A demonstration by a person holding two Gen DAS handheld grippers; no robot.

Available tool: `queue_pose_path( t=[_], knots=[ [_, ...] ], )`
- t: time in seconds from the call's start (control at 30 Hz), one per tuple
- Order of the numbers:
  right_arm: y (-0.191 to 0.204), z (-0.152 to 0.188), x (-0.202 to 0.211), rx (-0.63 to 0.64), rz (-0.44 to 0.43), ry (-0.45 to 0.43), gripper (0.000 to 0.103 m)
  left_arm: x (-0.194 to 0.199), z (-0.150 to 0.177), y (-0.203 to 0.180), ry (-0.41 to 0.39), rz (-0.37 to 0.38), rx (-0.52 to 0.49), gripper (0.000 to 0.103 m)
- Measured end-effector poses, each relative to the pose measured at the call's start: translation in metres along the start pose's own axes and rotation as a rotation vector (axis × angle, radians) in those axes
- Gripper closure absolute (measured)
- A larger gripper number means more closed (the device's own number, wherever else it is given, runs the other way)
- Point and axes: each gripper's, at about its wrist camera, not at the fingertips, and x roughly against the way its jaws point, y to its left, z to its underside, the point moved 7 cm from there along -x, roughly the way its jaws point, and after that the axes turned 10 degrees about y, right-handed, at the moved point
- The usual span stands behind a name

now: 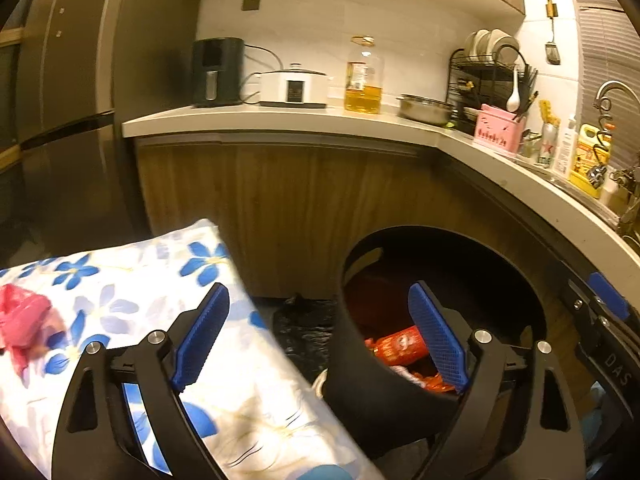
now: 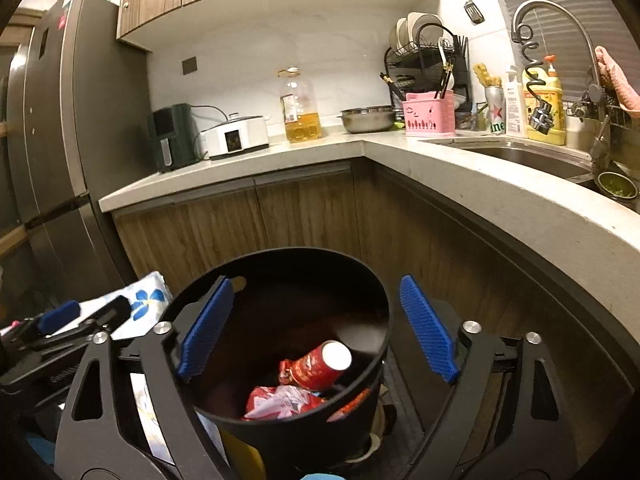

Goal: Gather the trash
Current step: 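Open both tools to drop the cup and glove into the bin, then move both open tools back over the pink bag and red cup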

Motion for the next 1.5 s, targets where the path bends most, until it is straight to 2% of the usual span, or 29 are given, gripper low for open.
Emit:
queue_pose_path(
  t=[0.13,0.27,0.73,1.13,1.5],
  knots=[
    [0.004,0.007,0.008,0.005,0.017,0.009,0.013,0.018,0.008,0.013,-0.031,-0.034,0.028,0.007],
    [0.014,0.017,0.014,0.024,0.016,0.014,0.013,0.036,0.017,0.03,-0.057,-0.094,0.046,0.007],
    [0.071,0.037,0.045,0.086,-0.046,0.008,0.013,0.073,0.047,0.096,-0.04,-0.237,0.137,0.006],
    [0.154,0.06,0.059,0.175,-0.154,0.024,0.013,0.102,0.069,0.167,-0.043,-0.351,0.208,0.006],
    [0.224,0.08,0.051,0.225,-0.237,0.065,0.013,0.106,0.079,0.233,-0.029,-0.458,0.259,0.006]
  ],
)
